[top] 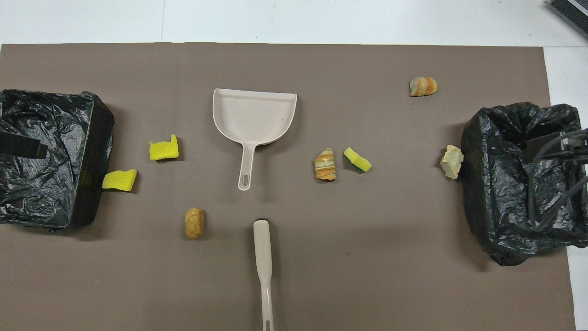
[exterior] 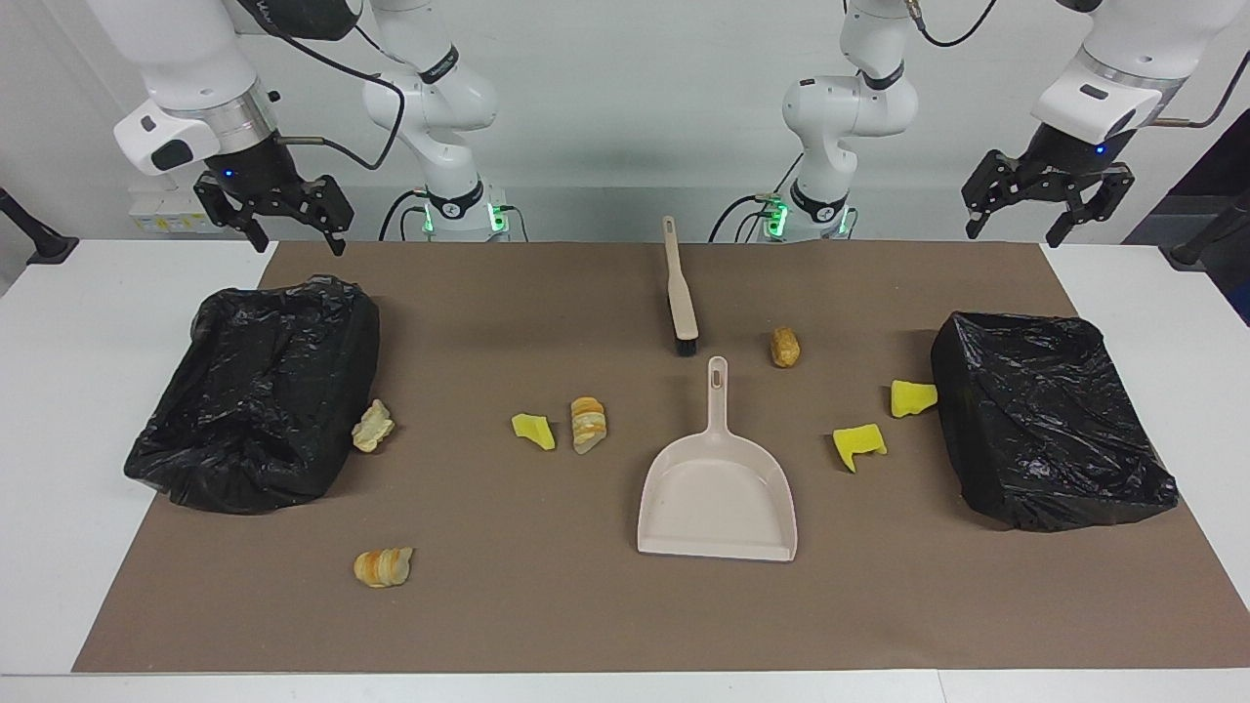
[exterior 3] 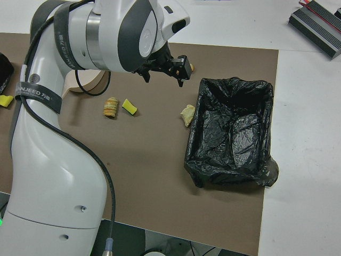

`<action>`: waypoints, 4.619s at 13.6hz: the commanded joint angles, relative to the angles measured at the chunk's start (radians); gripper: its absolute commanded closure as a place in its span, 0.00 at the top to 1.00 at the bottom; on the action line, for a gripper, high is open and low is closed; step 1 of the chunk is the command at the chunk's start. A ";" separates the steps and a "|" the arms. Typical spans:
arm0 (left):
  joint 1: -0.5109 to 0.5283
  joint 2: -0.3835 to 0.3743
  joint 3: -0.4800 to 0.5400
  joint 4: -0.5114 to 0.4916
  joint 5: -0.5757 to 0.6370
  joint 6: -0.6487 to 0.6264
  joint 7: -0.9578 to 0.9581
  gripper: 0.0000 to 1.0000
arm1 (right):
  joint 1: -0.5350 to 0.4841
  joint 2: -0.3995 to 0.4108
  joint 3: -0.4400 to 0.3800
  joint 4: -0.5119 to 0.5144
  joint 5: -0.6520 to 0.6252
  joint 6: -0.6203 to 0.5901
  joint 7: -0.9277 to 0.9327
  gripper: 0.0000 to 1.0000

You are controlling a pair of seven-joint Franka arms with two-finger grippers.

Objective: Sweep and dump trash in bin

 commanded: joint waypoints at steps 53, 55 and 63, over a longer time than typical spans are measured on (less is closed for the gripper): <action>-0.028 -0.100 -0.024 -0.157 0.001 0.033 -0.053 1.00 | 0.735 0.679 0.043 0.169 -0.098 0.739 1.122 0.86; -0.028 -0.105 -0.024 -0.168 -0.008 0.036 -0.053 1.00 | 0.735 0.679 0.042 0.161 -0.120 0.731 1.137 0.55; -0.116 -0.139 -0.034 -0.276 -0.008 0.118 -0.171 1.00 | 0.683 0.594 0.042 0.172 -0.129 0.593 0.905 0.00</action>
